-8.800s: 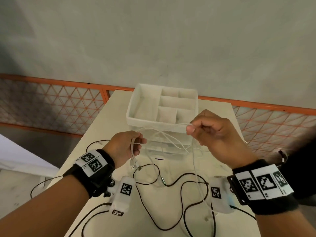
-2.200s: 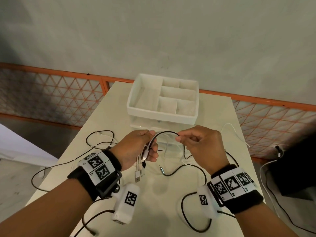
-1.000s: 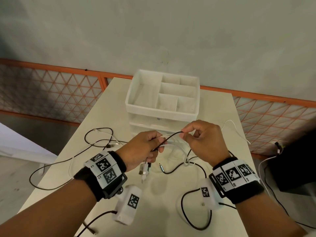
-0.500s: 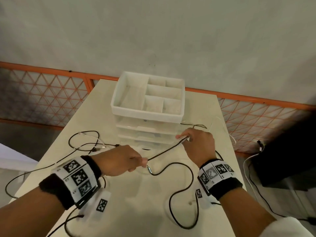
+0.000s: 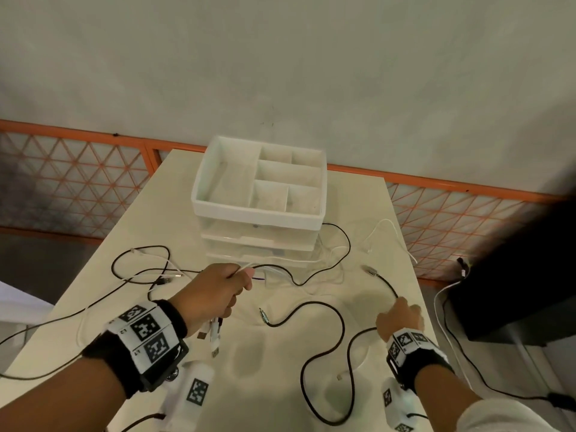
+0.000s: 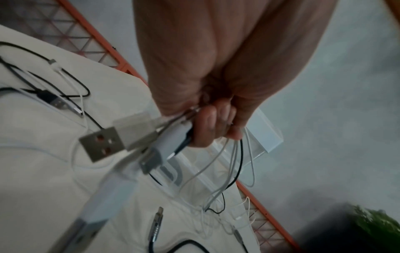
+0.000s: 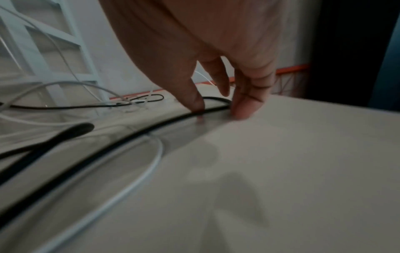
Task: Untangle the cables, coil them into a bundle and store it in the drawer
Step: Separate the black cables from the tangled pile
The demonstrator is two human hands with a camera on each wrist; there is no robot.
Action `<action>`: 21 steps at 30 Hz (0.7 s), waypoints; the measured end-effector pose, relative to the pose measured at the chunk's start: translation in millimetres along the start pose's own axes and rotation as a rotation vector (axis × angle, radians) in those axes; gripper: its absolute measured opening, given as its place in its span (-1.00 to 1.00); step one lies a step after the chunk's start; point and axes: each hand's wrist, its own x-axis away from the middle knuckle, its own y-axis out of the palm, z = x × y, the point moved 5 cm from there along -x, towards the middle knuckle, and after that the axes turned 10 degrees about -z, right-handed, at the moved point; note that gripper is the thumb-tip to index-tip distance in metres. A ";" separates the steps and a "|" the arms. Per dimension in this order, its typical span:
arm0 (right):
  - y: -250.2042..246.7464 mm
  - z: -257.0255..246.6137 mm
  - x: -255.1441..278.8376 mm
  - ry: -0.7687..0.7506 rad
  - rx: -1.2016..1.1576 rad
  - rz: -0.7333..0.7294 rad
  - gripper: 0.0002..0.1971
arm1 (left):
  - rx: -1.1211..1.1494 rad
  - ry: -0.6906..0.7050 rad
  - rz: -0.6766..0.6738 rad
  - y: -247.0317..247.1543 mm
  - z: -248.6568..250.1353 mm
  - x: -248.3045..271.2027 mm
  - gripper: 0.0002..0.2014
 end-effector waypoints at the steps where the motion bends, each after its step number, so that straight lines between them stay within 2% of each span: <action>1: 4.2 2.2 -1.7 0.020 -0.033 -0.011 -0.63 | 0.028 0.004 -0.006 0.8 1.7 -0.3 -0.67; 4: 13.4 1.7 -6.1 0.015 -0.142 -0.059 -0.71 | 0.096 0.008 -0.011 0.7 5.6 -0.7 -0.68; 6: 10.0 -5.6 -3.7 -0.033 -0.195 -0.068 -0.85 | 0.128 0.007 -0.017 -0.1 6.7 -1.3 -0.69; 7: 5.8 -10.9 -3.1 -0.058 -0.227 -0.054 -0.87 | 0.142 0.006 -0.018 -0.8 7.0 -1.9 -0.68; 11: -24.3 -36.5 5.7 -0.154 -0.564 0.087 -0.81 | 0.278 -0.038 0.012 -6.9 5.0 -3.7 -0.66; 14: -62.4 -55.4 28.7 -0.252 -0.815 0.310 -0.75 | 0.371 -0.096 0.062 -12.9 0.6 -4.2 -0.67; 16: -91.6 -69.1 56.6 -0.374 -0.874 0.440 -0.75 | 0.407 -0.114 0.087 -16.3 -1.7 -4.3 -0.67; 18: -111.3 -85.8 83.6 -0.559 -0.920 0.468 -0.79 | 0.436 -0.123 0.099 -18.5 -3.3 -4.5 -0.68; 21: -120.1 -112.1 122.7 -0.871 -1.001 0.269 -0.79 | 0.481 -0.117 0.068 -17.5 -1.7 -4.3 -0.69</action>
